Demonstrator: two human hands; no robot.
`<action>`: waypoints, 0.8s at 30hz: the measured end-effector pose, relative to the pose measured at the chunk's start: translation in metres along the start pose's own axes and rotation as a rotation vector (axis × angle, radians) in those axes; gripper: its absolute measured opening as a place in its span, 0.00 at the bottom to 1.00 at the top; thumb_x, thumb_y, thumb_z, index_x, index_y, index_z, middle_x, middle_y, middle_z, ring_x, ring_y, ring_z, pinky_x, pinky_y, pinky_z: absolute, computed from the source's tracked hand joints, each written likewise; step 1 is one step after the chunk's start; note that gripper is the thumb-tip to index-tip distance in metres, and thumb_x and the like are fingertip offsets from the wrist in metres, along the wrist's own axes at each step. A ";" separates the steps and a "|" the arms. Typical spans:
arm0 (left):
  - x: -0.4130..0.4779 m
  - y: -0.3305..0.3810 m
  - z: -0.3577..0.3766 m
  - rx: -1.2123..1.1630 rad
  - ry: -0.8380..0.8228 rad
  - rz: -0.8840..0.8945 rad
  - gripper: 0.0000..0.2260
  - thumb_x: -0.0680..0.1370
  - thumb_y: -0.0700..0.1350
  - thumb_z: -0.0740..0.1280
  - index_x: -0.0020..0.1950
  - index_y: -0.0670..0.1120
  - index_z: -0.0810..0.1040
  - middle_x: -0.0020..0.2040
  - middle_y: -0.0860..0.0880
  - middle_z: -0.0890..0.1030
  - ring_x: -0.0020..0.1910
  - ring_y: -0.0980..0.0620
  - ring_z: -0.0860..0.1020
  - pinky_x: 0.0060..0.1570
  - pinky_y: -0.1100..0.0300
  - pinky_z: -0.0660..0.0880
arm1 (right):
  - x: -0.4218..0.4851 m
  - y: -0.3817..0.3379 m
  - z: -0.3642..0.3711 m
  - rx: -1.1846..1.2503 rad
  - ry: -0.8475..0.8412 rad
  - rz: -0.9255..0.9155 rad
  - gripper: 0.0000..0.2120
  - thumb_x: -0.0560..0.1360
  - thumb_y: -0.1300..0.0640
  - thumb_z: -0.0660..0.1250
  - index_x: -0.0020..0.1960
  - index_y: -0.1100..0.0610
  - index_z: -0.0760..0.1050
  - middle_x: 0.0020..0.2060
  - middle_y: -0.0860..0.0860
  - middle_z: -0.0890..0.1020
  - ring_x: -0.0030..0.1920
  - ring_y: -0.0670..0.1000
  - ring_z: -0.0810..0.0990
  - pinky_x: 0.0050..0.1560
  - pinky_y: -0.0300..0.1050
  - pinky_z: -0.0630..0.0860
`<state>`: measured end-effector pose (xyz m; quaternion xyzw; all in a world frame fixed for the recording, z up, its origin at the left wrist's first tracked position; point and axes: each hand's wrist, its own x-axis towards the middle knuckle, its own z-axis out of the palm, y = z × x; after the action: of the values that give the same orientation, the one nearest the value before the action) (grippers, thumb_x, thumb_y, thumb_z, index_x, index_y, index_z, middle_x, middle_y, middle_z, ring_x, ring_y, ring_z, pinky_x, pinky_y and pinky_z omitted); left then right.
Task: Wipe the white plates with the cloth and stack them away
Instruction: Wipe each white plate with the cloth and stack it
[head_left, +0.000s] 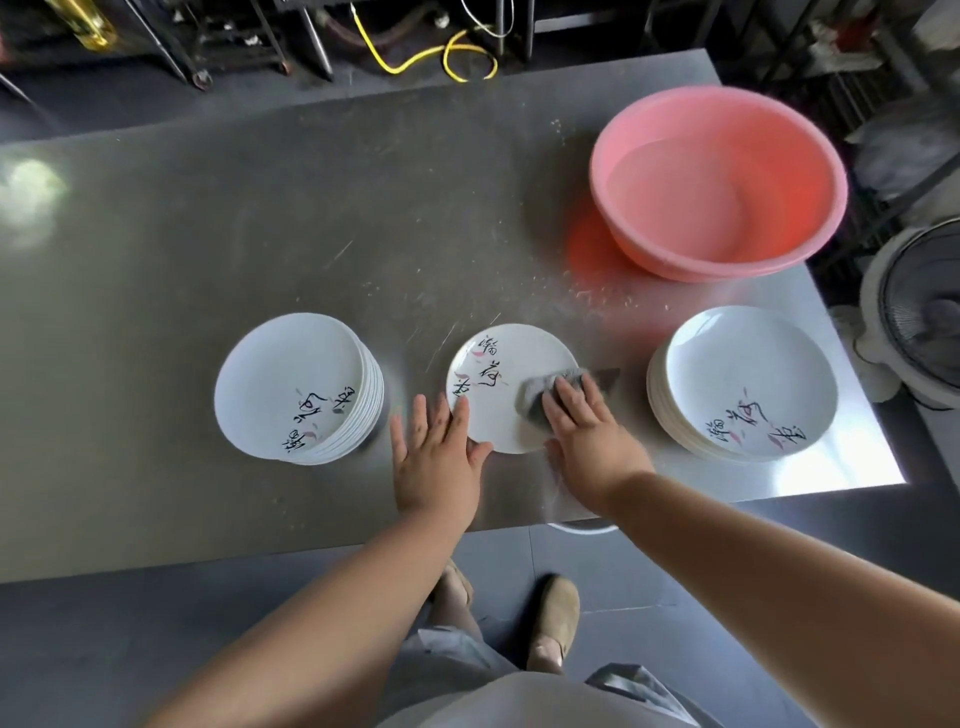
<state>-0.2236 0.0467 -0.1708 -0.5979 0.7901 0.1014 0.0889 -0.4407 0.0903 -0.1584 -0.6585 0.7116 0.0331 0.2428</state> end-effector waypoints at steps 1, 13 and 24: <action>-0.001 0.001 -0.001 -0.001 -0.013 -0.006 0.30 0.85 0.65 0.51 0.85 0.55 0.55 0.85 0.50 0.59 0.85 0.44 0.46 0.80 0.41 0.34 | -0.010 -0.004 0.003 -0.012 0.002 -0.012 0.32 0.84 0.52 0.59 0.85 0.47 0.52 0.85 0.46 0.48 0.84 0.57 0.41 0.79 0.55 0.65; 0.037 -0.008 -0.064 -0.583 -0.132 -0.348 0.27 0.83 0.60 0.60 0.79 0.49 0.66 0.70 0.47 0.80 0.67 0.42 0.78 0.64 0.49 0.76 | 0.005 0.008 -0.085 0.751 -0.070 0.574 0.35 0.86 0.36 0.45 0.59 0.60 0.82 0.54 0.61 0.83 0.60 0.60 0.80 0.61 0.49 0.69; 0.071 -0.003 -0.122 -1.447 -0.681 -0.801 0.45 0.79 0.76 0.44 0.72 0.40 0.73 0.55 0.39 0.86 0.51 0.43 0.84 0.41 0.55 0.75 | 0.033 -0.006 -0.088 0.733 -0.094 0.630 0.37 0.86 0.36 0.43 0.65 0.63 0.79 0.55 0.64 0.83 0.56 0.63 0.82 0.60 0.53 0.78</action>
<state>-0.2421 -0.0520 -0.0720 -0.6763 0.1952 0.7084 -0.0517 -0.4615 0.0269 -0.0924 -0.2797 0.8294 -0.1182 0.4689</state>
